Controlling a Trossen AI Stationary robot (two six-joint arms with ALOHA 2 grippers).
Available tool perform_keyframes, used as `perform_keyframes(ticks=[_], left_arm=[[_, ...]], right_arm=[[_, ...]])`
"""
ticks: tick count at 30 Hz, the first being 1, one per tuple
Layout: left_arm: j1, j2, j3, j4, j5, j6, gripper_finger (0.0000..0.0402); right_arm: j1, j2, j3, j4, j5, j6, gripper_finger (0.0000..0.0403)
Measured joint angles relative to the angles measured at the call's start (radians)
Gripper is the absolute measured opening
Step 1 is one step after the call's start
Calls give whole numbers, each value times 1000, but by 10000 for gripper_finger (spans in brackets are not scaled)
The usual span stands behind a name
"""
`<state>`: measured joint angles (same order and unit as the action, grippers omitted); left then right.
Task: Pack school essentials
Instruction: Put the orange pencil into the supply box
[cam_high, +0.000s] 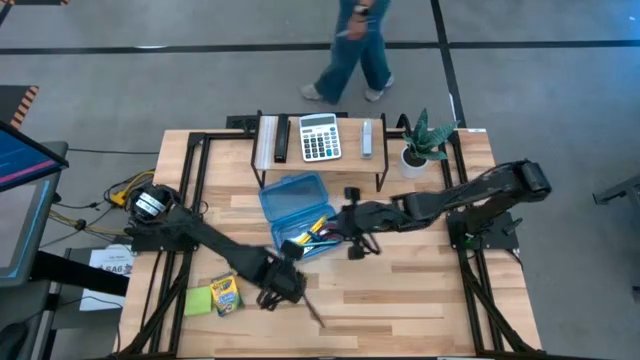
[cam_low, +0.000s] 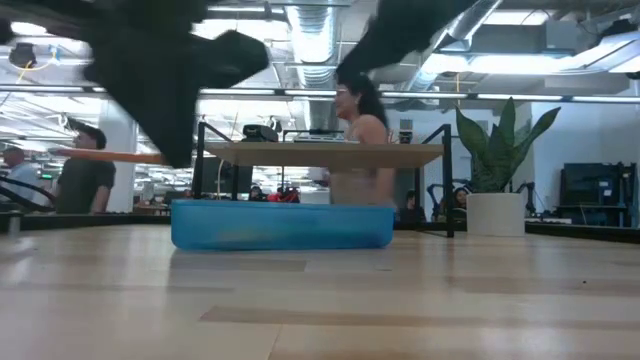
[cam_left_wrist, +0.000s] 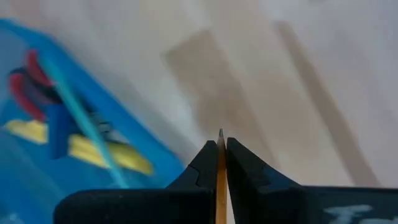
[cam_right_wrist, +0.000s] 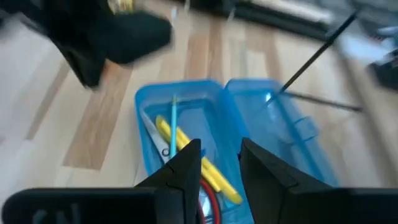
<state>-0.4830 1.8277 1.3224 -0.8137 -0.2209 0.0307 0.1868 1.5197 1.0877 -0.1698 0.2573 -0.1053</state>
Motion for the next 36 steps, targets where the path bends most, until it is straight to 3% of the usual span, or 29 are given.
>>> perform_keyframes(ticks=[6,10,16,24,36], left_arm=[[153,-1,5,106,-2,-18,0],[248,-1,5,260,3,-22,0],[357,5,6,410,33,-35,0],[415,17,6,471,55,-145,0],[419,76,5,471,83,-169,9]], right_arm=[[59,-173,-100,-1,149,2,121],[75,-279,-180,2,251,33,120],[73,-400,-271,41,327,48,120],[65,-441,-311,67,365,53,120],[64,-414,-309,105,365,45,120]])
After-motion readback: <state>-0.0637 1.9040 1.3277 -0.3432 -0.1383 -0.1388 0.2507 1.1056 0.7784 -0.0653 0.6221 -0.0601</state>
